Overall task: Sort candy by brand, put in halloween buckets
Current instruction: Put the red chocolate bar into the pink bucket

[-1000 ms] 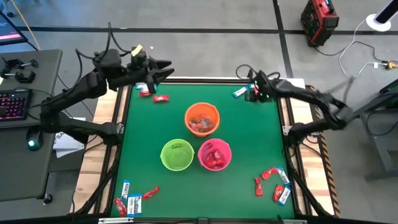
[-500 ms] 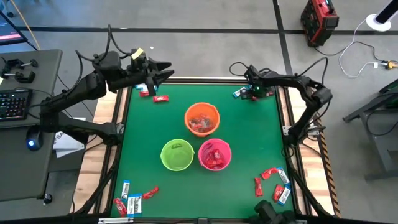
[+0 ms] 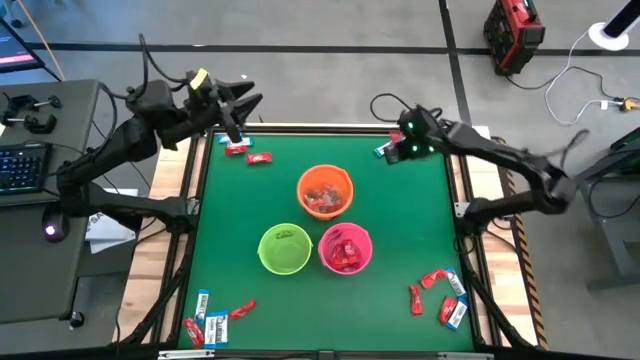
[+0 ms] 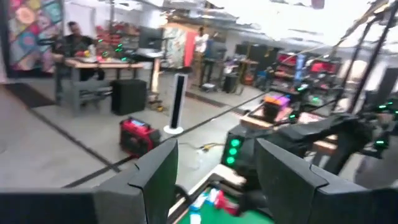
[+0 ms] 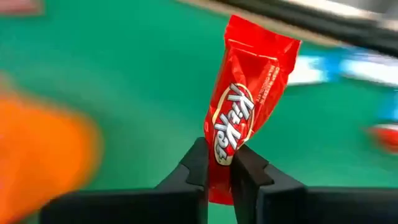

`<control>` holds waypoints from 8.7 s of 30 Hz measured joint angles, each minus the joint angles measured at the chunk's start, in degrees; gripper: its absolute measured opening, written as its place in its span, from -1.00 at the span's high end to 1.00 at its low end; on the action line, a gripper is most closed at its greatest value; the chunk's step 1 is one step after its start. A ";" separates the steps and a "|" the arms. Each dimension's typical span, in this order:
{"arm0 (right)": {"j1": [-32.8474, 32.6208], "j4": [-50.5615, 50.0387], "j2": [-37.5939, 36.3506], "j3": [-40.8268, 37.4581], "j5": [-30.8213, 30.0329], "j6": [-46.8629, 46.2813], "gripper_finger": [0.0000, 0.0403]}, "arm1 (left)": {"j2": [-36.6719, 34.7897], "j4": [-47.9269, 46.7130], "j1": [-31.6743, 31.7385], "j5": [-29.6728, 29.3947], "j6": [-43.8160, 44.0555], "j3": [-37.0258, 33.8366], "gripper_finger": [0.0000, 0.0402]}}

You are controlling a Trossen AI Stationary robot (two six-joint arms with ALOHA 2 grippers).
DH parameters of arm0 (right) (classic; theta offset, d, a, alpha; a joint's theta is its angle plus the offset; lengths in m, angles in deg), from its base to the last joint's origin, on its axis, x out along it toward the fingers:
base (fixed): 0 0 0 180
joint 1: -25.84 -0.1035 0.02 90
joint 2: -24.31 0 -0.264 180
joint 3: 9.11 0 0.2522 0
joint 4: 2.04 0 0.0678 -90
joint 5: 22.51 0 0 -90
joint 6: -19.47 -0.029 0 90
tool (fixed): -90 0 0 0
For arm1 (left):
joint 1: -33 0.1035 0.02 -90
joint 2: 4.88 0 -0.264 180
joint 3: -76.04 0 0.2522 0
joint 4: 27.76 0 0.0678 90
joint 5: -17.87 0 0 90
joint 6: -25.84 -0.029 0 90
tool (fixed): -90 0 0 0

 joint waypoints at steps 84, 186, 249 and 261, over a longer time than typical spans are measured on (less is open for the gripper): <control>-78.23 -14.07 21.30 7.27 3.37 -72.83 0.93 | -7.39 -12.64 -14.01 12.23 15.49 -12.83 0.00; -79.01 -48.99 6.22 21.38 -42.11 -52.30 -0.22 | 31.15 7.15 -37.19 -0.52 25.52 -5.53 0.85; -31.31 -20.87 6.37 21.38 -37.47 -43.42 -0.22 | 42.38 -19.44 29.63 20.43 -20.81 -15.95 0.87; -23.26 -20.53 6.48 21.38 -22.27 -28.24 -0.22 | 17.06 -21.36 21.21 36.84 -13.78 -15.85 0.96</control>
